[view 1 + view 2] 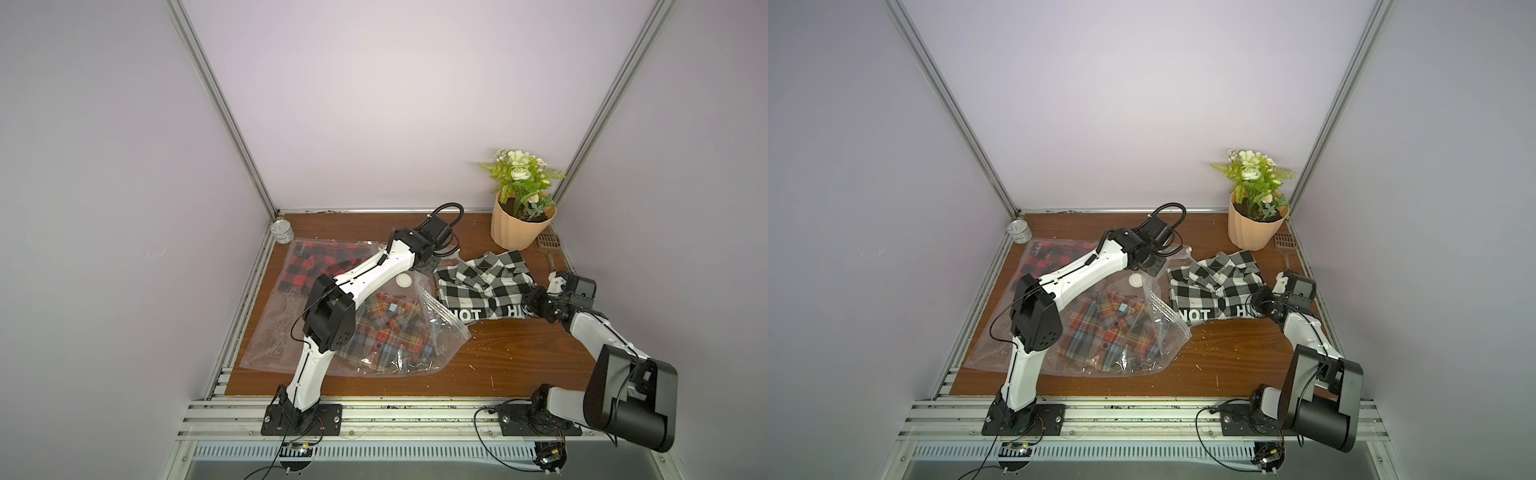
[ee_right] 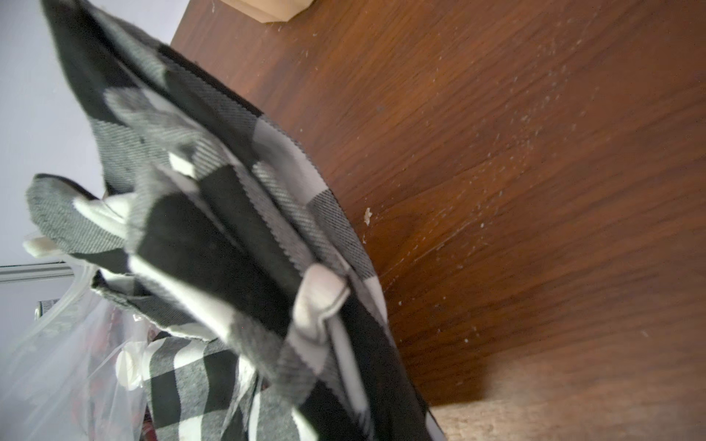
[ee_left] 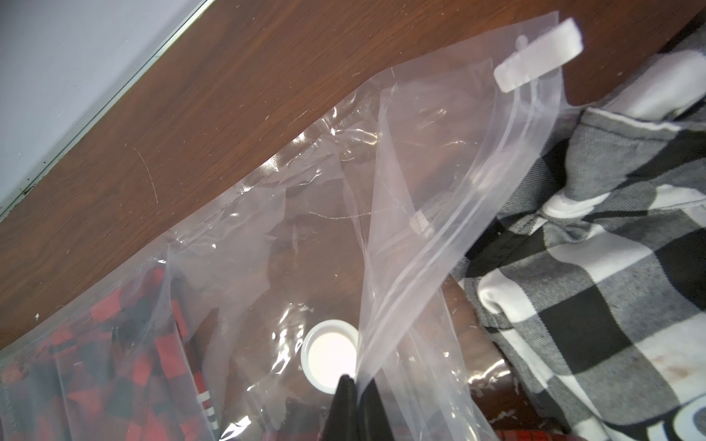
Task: Take the shirt out of the vacuum bag
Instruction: Place the shirt at the center of the board.
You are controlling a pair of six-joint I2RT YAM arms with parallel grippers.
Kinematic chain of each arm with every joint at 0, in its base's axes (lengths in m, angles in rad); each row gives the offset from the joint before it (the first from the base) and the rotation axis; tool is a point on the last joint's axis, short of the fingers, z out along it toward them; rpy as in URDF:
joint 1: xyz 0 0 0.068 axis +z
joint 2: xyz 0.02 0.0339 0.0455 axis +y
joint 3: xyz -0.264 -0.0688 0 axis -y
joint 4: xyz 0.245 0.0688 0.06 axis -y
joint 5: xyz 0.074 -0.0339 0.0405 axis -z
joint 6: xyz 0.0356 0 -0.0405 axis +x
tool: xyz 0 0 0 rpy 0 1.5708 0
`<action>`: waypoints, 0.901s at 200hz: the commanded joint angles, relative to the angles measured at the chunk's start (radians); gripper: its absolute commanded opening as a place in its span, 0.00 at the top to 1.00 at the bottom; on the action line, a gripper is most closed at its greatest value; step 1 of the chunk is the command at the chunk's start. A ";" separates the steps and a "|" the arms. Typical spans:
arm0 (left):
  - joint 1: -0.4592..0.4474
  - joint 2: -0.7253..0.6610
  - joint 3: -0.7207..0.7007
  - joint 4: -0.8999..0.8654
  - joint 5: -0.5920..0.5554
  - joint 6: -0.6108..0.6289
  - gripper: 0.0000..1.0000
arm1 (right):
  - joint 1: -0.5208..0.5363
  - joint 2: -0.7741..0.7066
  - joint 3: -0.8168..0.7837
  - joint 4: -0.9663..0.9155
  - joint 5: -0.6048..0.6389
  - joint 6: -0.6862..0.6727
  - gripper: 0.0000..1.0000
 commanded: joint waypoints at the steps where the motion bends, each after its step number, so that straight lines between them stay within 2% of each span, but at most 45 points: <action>1: 0.017 -0.053 -0.017 -0.016 -0.047 0.013 0.99 | -0.030 0.022 0.053 0.036 0.014 -0.035 1.00; 35: 0.021 -0.068 -0.038 -0.015 -0.046 0.013 0.99 | -0.071 0.071 0.083 0.014 -0.003 -0.069 1.00; 102: 0.030 -0.087 -0.051 -0.016 -0.055 0.023 0.99 | -0.087 0.100 0.136 -0.024 0.062 -0.089 1.00; 180: 0.070 -0.163 -0.131 -0.015 -0.077 0.019 1.00 | -0.197 0.082 0.077 0.035 0.059 -0.018 1.00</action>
